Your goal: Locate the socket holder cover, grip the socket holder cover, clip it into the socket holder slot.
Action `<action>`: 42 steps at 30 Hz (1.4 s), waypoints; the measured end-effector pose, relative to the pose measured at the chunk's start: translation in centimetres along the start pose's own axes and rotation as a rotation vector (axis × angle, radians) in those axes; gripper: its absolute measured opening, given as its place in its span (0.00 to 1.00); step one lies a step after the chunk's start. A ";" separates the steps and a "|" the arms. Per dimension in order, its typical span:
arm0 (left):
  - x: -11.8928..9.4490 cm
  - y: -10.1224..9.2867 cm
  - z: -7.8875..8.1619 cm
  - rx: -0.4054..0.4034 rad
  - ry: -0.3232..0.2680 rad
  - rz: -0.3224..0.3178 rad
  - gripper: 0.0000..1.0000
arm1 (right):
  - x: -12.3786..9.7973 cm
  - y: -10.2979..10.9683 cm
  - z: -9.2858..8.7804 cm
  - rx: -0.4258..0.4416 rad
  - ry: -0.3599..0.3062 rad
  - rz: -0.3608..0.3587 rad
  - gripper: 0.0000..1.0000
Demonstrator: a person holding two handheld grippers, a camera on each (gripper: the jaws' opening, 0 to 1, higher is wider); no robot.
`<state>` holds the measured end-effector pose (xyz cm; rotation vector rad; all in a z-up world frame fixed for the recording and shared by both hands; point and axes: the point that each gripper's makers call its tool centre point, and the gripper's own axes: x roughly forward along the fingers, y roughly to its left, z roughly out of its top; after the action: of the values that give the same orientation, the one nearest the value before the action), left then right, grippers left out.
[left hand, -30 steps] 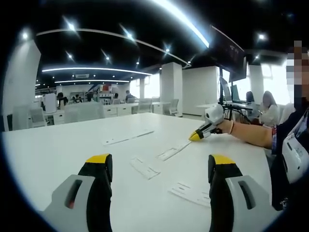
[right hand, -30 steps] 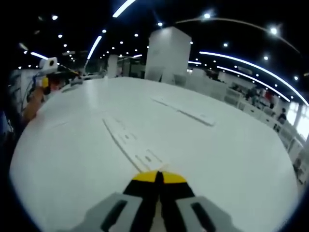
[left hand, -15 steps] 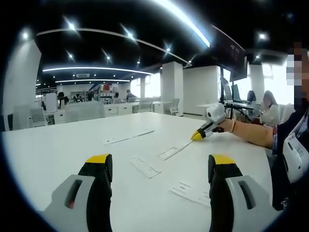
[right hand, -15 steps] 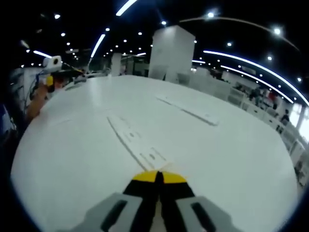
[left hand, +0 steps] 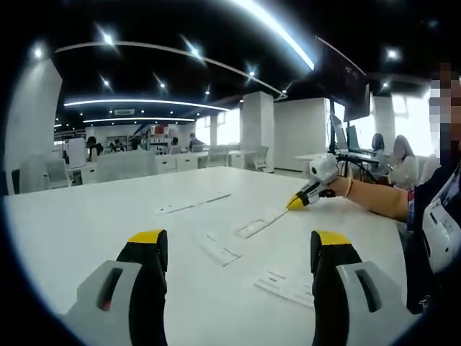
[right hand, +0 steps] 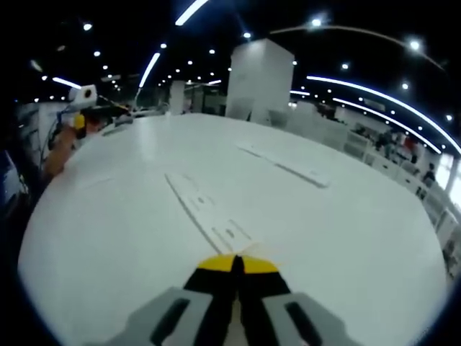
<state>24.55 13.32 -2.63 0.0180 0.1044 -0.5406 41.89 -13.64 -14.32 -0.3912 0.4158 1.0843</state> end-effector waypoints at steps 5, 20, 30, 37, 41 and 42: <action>0.0 0.0 -0.1 0.001 0.002 -0.002 0.81 | 0.0 0.2 0.0 0.000 -0.003 0.011 0.04; 0.0 0.1 0.1 0.001 0.002 -0.002 0.81 | 0.2 -0.2 0.1 0.001 -0.008 -0.019 0.04; 0.0 0.1 0.2 0.002 0.000 -0.001 0.81 | 0.2 -0.5 0.1 -0.037 0.002 -0.028 0.04; -0.1 0.3 0.3 -0.003 -0.005 0.003 0.81 | 0.4 -0.9 0.2 -0.058 0.022 -0.025 0.04; -0.1 0.4 0.3 -0.005 -0.006 0.006 0.81 | 0.4 -0.9 0.3 -0.077 0.058 0.001 0.04; -0.1 0.4 0.3 -0.005 -0.007 0.005 0.81 | 0.5 -0.9 0.3 -0.079 0.067 0.009 0.04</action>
<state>24.75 13.70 -2.30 0.0115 0.0991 -0.5351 42.92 -13.52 -14.21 -0.4973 0.4350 1.1011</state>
